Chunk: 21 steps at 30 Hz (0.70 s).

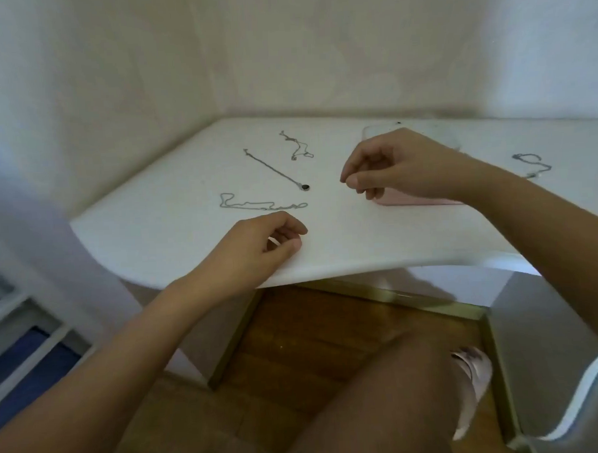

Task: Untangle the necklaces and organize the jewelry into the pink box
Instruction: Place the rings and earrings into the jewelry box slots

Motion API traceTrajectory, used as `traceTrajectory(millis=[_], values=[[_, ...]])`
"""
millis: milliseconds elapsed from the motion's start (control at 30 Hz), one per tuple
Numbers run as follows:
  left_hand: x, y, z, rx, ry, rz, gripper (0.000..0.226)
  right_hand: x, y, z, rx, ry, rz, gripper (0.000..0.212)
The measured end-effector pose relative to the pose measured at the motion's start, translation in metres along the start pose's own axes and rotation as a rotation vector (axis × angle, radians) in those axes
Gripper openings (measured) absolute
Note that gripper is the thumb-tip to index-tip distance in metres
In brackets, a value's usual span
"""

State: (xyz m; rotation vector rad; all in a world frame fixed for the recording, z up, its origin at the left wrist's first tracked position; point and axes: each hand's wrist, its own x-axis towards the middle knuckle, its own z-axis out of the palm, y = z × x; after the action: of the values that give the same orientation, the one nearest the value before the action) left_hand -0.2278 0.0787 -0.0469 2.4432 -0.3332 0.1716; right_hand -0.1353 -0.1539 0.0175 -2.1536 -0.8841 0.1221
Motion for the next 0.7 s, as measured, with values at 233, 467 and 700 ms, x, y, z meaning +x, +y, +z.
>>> traceTrajectory(millis=[233, 467, 700], values=[[-0.044, -0.014, -0.026, 0.038, 0.076, -0.089, 0.016, 0.009, -0.027, 0.055, -0.047, -0.036, -0.021, 0.014], [-0.048, 0.003, -0.022, -0.021, 0.099, -0.096, 0.019, -0.011, -0.034, 0.067, -0.197, 0.061, 0.041, 0.037], [-0.022, 0.044, -0.010, -0.094, 0.102, -0.055, 0.021, -0.040, -0.023, 0.045, -0.197, 0.145, 0.152, 0.045]])
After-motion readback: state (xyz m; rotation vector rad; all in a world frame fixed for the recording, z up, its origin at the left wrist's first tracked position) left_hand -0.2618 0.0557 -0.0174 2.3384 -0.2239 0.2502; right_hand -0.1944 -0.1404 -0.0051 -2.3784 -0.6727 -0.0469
